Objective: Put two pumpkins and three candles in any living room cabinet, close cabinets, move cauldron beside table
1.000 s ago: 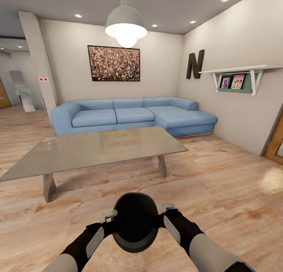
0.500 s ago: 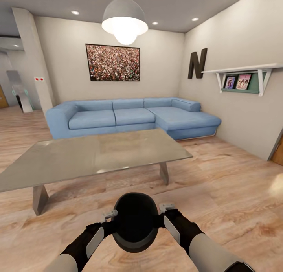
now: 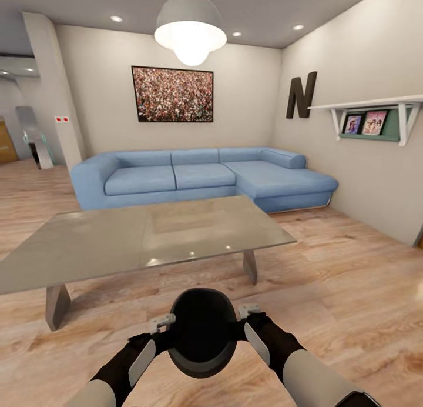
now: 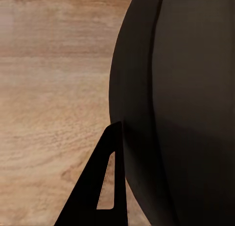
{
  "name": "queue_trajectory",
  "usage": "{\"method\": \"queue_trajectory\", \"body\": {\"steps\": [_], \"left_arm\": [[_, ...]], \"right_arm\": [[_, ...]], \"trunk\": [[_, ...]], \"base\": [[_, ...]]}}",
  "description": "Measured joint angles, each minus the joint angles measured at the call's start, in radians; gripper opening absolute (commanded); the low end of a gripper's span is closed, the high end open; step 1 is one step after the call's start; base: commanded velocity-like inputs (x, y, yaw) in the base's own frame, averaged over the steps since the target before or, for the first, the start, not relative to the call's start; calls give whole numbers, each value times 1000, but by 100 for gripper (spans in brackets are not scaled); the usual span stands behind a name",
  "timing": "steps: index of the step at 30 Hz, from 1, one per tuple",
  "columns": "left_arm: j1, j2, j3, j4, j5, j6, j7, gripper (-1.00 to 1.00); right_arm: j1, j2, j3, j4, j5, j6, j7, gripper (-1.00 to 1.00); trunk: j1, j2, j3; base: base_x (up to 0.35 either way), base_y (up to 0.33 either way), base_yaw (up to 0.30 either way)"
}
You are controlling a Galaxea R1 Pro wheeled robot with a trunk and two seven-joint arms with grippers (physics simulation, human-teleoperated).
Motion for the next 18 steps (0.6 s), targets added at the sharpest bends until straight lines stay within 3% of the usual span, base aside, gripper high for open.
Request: {"method": "queue_trajectory", "body": {"steps": [11,18], "left_arm": [[0,0,0,-1,1,0,0,-100],[0,0,-1,0,1,0,0,-100]], "right_arm": [[0,0,0,-2,0,2,-1,-100],[0,0,-1,0,1,1,0,-100]], "trunk": [[0,0,10],[7,-8,-15]], "base": [[0,0,208],[0,0,20]]}}
